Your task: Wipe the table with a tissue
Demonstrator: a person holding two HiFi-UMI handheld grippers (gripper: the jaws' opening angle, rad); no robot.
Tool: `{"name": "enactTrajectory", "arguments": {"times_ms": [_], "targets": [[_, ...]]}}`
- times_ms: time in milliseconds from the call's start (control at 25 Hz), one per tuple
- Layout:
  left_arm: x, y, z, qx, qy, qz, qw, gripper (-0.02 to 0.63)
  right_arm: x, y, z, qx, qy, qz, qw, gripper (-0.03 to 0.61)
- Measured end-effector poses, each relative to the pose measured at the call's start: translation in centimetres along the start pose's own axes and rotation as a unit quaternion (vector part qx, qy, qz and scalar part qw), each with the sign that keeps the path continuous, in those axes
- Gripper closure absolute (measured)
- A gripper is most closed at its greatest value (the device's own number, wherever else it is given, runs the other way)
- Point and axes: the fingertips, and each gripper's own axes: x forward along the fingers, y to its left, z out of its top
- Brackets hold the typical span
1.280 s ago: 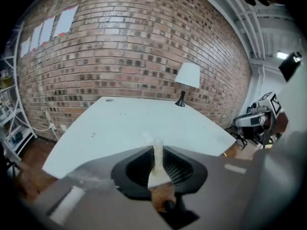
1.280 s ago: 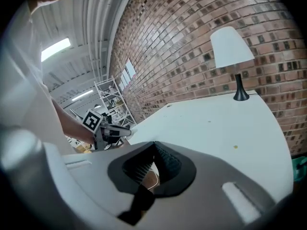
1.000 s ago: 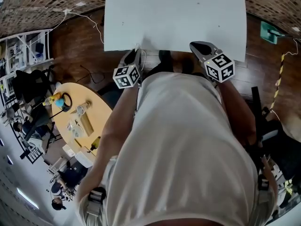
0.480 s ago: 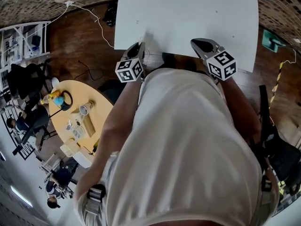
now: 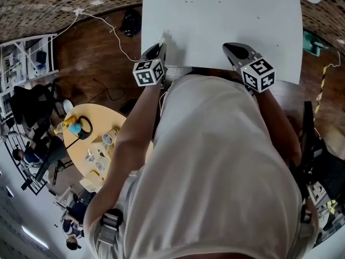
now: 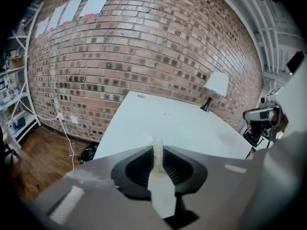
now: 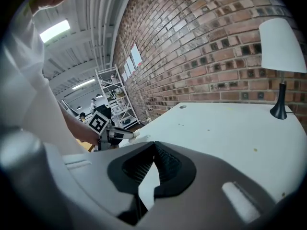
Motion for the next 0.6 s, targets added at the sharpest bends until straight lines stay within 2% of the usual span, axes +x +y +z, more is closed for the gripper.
{"name": "enactTrajectory", "arguments": {"times_ms": [240,600], "targets": [[3.2,1.5,1.3,0.070,0.041,-0.002,0.9967,0.549,-0.3,-1.1,-0.2,0.025,-0.001,-0.041,0.999,0.571],[6.2,3.1,2.4,0.169,0.080,0.016,0.9823,0.554,-1.1,-2.7,-0.5,0.050,-0.008,-0.078,0.996,0.571]]}}
